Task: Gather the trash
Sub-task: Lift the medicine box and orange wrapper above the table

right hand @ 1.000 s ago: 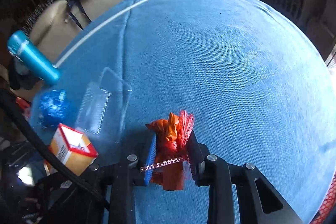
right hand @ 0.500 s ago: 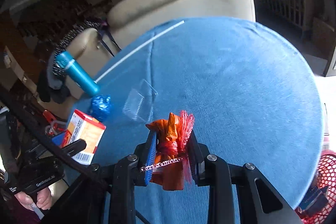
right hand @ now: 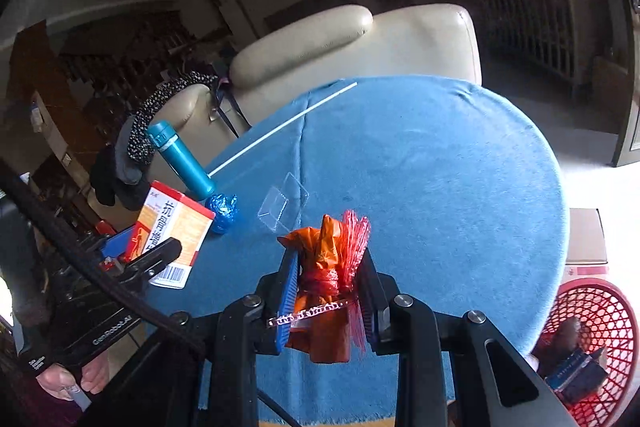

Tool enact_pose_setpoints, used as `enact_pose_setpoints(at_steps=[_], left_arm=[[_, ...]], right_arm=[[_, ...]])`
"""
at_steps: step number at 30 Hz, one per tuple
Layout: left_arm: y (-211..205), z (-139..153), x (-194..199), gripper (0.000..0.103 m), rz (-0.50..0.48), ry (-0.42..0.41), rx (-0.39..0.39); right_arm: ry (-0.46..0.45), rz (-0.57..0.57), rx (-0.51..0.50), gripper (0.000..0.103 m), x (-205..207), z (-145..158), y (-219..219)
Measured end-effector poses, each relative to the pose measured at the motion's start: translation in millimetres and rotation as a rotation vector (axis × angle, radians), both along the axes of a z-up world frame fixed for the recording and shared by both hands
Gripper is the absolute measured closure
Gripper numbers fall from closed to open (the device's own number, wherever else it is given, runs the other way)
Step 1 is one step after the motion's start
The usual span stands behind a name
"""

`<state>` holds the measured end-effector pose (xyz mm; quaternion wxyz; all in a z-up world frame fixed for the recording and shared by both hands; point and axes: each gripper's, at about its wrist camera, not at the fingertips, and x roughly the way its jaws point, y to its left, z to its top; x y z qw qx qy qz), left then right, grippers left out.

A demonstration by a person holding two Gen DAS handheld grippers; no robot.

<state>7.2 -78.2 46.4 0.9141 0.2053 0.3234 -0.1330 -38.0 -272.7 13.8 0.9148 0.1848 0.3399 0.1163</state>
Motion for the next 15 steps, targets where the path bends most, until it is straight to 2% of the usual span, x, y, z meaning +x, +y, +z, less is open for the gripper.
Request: enact_pose_setpoints(at_steps=[15], left_arm=[[-49, -11, -16, 0.055, -0.021, 0.016, 0.007]], right_arm=[[-0.052, -0.022, -0.008, 0.073, -36, -8, -29]])
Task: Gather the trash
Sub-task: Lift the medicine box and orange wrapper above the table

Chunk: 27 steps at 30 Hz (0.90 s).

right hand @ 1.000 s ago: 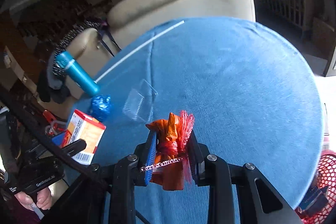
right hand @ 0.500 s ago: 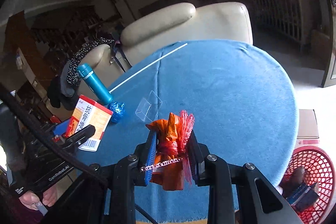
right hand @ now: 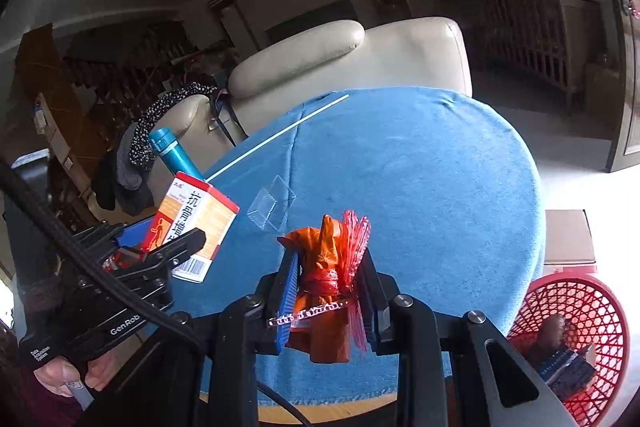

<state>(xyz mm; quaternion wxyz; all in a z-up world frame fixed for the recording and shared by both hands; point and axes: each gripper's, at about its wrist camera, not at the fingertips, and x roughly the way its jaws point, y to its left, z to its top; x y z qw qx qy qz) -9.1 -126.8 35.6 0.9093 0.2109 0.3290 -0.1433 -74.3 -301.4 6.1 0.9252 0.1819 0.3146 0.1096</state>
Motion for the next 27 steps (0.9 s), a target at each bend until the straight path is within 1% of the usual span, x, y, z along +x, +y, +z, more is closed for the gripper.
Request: enact_pose_setpoints(at_steps=[8, 17, 24, 27], left_arm=[[-22, -8, 0, 0.055, -0.020, 0.020, 0.011], [-35, -15, 7, 0.055, -0.022, 0.047, 0.022], [-41, -15, 12, 0.055, -0.032, 0.052, 0.027], [-42, -13, 12, 0.055, -0.036, 0.043, 0.026]], right_arm=[[-0.024, -0.026, -0.013, 0.073, -11, -6, -16], [-0.026, -0.044, -0.001, 0.073, -14, -12, -30], [-0.039, -0.049, 0.006, 0.073, -14, -10, -32], [-0.039, -0.054, 0.009, 0.073, -15, -11, -33]])
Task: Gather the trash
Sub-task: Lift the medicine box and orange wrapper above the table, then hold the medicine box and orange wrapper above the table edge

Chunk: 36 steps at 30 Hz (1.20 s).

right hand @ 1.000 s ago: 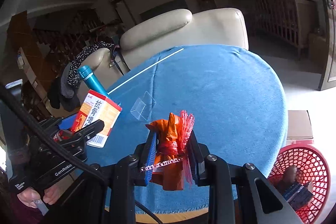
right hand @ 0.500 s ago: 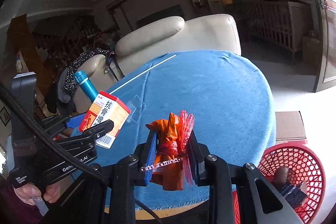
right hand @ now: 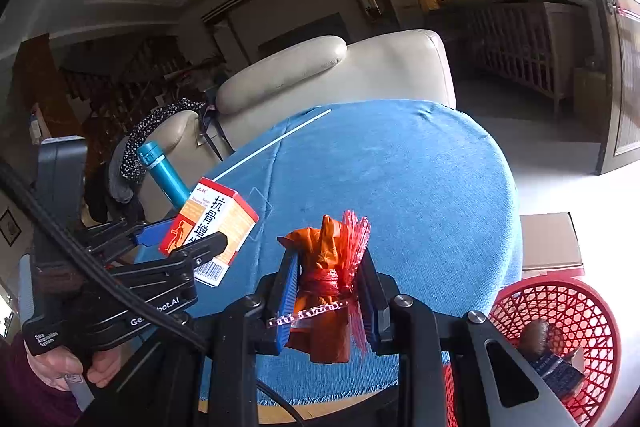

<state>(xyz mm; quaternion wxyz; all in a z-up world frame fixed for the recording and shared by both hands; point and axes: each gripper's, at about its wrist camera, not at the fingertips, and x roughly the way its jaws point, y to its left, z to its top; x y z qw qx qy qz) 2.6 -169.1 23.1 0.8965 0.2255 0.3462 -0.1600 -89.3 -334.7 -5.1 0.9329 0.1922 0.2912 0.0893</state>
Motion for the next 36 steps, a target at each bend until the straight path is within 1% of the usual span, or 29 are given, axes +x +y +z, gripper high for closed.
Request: enact_pose_setpoints(at_steps=[8, 17, 26, 36], left_arm=[[1, 1, -1, 0.055, -0.001, 0.002, -0.013], [3, 6, -5, 0.055, -0.009, -0.015, -0.018], [7, 6, -6, 0.054, -0.011, -0.010, -0.031], [-5, 8, -15, 0.054, -0.040, -0.025, -0.015]], right_arm=[[0.004, -0.007, -0.006, 0.073, -2, 3, 0], [-0.004, -0.015, -0.008, 0.073, -7, 7, 0], [0.003, -0.023, -0.017, 0.073, -10, 9, -3], [0.011, -0.054, 0.022, 0.073, -20, 2, -18]])
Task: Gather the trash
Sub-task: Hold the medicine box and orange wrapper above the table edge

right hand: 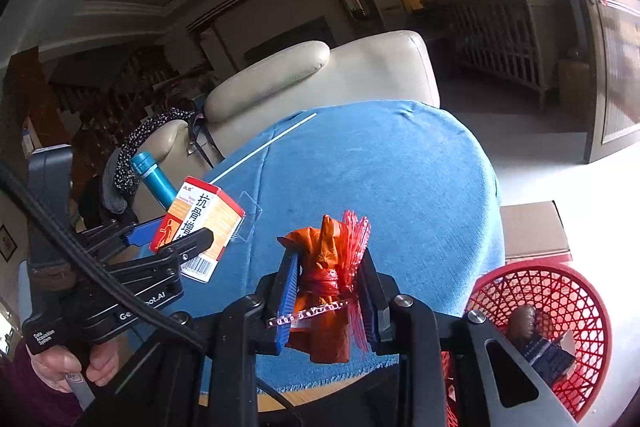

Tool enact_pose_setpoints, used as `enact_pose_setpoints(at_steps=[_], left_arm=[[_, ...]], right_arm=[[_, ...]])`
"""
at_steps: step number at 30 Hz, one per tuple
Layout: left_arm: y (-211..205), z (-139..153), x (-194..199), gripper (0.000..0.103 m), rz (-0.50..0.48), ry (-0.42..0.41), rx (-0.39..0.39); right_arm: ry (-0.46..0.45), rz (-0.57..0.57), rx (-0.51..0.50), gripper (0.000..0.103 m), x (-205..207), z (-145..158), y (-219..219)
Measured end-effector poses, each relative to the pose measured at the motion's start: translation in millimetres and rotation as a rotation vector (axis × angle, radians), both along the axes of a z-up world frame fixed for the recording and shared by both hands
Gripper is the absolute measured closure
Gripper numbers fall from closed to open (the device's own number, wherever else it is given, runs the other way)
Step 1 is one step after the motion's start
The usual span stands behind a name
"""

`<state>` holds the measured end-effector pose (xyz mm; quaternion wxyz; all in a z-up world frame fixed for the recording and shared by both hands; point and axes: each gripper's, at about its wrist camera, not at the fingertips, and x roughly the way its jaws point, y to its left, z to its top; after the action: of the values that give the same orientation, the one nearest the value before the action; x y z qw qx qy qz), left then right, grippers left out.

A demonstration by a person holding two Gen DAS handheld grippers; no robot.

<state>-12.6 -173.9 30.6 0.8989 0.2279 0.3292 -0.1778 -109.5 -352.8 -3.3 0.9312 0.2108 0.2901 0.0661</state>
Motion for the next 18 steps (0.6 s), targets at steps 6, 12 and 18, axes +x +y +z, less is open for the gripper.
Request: enact_pose_setpoints(at_steps=[6, 12, 18], left_arm=[[-12, 1, -6, 0.054, -0.039, 0.006, 0.014], [-23, 6, -16, 0.054, -0.073, -0.006, 0.011], [-29, 11, -22, 0.054, -0.076, -0.011, 0.003]], right_arm=[[-0.012, -0.035, 0.031, 0.073, -10, -4, -17], [-0.016, -0.065, 0.051, 0.073, -21, -6, -32], [-0.027, -0.070, 0.059, 0.073, -27, -5, -36]])
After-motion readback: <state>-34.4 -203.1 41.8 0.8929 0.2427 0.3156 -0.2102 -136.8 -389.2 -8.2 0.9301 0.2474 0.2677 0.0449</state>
